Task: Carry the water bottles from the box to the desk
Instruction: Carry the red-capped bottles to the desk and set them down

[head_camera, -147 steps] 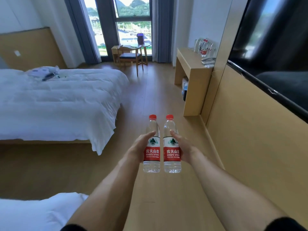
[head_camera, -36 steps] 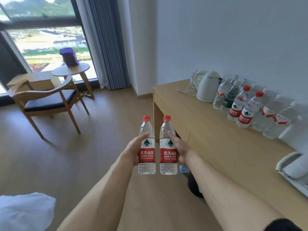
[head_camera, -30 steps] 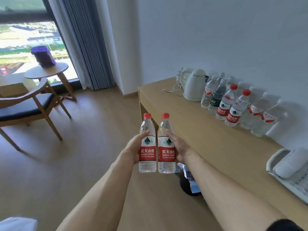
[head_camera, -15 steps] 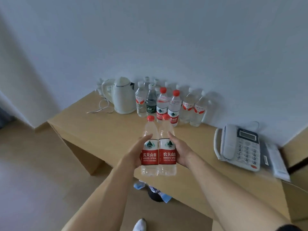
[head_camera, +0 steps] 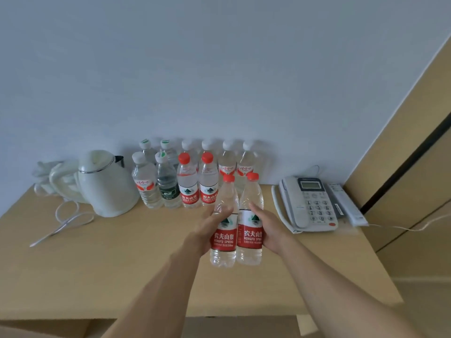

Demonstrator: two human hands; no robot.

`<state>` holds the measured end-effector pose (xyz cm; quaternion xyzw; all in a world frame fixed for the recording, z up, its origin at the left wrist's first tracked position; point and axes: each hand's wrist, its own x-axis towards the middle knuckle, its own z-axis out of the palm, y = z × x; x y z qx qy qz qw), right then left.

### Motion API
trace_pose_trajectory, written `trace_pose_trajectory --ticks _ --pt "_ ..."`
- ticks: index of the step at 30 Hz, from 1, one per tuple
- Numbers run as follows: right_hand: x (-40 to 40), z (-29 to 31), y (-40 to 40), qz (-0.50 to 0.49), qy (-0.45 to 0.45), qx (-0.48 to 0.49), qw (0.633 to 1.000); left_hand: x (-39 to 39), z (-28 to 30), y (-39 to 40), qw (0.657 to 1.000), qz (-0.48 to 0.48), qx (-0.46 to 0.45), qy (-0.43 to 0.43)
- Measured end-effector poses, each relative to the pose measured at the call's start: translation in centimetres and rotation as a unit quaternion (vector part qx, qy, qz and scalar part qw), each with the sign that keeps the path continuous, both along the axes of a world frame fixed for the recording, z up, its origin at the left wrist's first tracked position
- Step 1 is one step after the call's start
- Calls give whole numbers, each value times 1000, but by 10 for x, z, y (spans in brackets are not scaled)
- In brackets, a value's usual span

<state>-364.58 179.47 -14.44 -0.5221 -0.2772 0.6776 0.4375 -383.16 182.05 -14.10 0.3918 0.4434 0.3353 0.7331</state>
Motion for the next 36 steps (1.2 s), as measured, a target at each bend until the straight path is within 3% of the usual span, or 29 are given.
trace_pose_trajectory --ticks 9,15,36 --pt "11 -9 9 -25 -36 50 998 5 -6 14 998 6 52 27" --pt "22 -1 27 27 -164 84 983 -6 -11 31 989 24 109 98" --pt "47 -10 43 81 -191 88 974 -5 -10 44 956 -49 206 201"
